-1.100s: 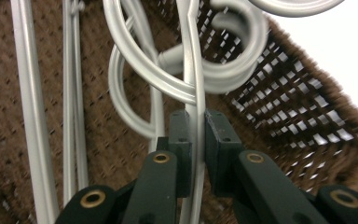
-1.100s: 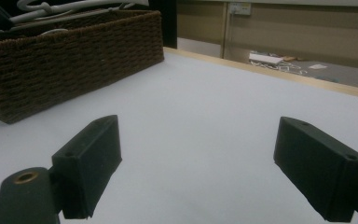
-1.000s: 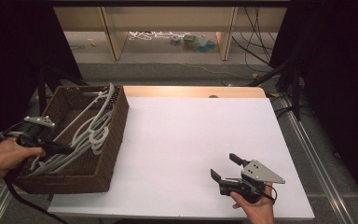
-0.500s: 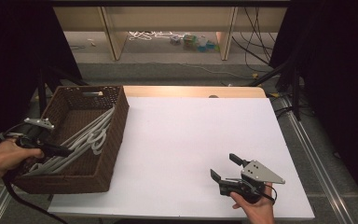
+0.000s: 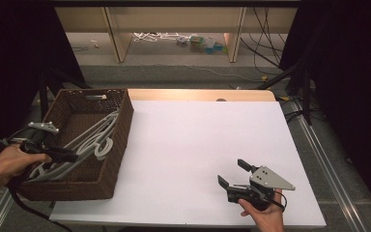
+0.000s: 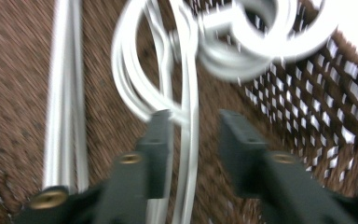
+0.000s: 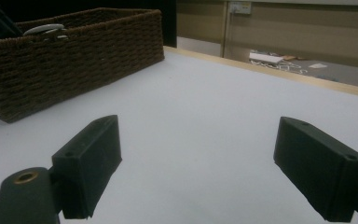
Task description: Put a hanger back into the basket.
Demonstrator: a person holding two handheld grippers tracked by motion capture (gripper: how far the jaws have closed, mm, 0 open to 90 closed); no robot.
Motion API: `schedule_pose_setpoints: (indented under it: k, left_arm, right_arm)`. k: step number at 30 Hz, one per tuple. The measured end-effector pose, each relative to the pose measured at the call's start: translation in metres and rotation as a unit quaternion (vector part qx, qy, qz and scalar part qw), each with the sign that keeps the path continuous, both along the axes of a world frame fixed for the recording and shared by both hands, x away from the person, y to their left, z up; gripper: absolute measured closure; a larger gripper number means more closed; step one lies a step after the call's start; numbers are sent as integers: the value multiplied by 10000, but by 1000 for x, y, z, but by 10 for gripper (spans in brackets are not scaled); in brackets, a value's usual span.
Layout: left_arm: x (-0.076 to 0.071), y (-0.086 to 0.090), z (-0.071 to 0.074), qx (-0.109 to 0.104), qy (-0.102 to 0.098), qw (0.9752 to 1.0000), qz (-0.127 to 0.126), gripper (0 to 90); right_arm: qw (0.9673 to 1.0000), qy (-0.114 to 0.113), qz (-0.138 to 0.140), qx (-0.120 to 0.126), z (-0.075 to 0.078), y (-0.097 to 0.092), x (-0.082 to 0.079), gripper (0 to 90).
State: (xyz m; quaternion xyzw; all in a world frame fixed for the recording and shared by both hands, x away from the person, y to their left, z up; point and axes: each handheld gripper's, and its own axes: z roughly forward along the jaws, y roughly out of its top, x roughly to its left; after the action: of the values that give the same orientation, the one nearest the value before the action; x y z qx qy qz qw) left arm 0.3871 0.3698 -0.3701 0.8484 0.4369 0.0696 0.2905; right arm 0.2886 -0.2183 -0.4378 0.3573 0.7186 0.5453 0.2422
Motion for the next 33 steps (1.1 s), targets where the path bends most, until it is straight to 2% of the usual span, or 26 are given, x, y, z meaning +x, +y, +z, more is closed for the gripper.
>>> schedule_pose_setpoints:
  k: [2,4,6,9,10,11,12,13,14,15,17,19,20,21,22,24,25,26,27,28,29,31,33]
  left_arm:
    - [-2,-7,5,-114,-183,9996,185,475]
    - [-5,-15,11,-47,-358,9992,166,421]
    - [-8,-25,17,-107,-584,9976,361,358]
    - [-13,-40,26,-231,-880,9950,417,324]
    - [-14,-43,29,-239,-901,9948,406,303]
    - [-15,-46,31,-270,-943,9943,405,290]
    - [-16,-48,34,-291,-1004,9938,382,281]
    - [-18,-52,36,-320,-1095,9926,411,279]
    - [-19,-56,37,-364,-1208,9910,451,273]
    - [-22,-60,38,-461,-1373,9880,543,259]
    - [-25,-67,39,-733,-1484,9836,722,237]
    - [-28,-71,41,-813,-1589,9808,790,232]
    - [-30,-74,41,-933,-1688,9776,847,230]
    - [-32,-76,41,-998,-1735,9757,891,224]
    - [-34,-78,42,-1035,-1772,9745,910,222]
    - [-38,-81,43,-1174,-1815,9718,948,221]
    - [-40,-83,43,-1211,-1827,9713,927,218]
    - [-42,-84,43,-1226,-1876,9700,941,217]
    - [-45,-86,43,-1265,-1914,9684,974,216]
    - [-46,-87,44,-1318,-1934,9675,959,211]
    - [-48,-88,44,-1534,-1925,9644,971,210]
    - [-51,-90,45,-1712,-1909,9614,997,210]
    - [-55,-94,44,-1710,-1959,9606,983,210]
  right_arm:
    - [10000,8,0,-1,0,1,0,157]
    - [10000,-19,-4,7,0,0,0,157]
    - [10000,-2,6,-8,0,0,0,157]
    - [10000,-22,-2,5,0,0,0,157]
    - [9999,-20,49,107,-1,2,0,157]
    - [9999,88,25,-92,2,-1,-2,157]
    - [10000,52,21,-61,1,0,-1,157]
    - [9999,-24,58,99,-1,2,0,157]
    - [10000,-30,-4,8,0,0,0,157]
    - [10000,12,28,-16,1,-1,0,157]
    - [10000,16,32,-1,1,0,-1,157]
    - [10000,64,17,-55,1,-1,-1,157]
    - [10000,57,18,-50,1,-1,-1,157]
    - [10000,63,24,-56,1,-1,-1,157]
    - [9999,-33,59,100,-1,2,0,157]
    - [9999,-22,57,111,-1,2,0,157]
    - [10000,-8,33,66,0,1,0,157]
    - [9999,98,30,-78,2,-1,-2,157]
    - [10000,-4,45,73,-1,1,0,157]
    - [10000,-6,47,85,-1,2,0,157]
    - [10000,-3,30,52,0,1,0,157]
    - [9999,-11,61,100,-1,2,0,157]
    - [9999,-27,59,105,-1,2,0,157]
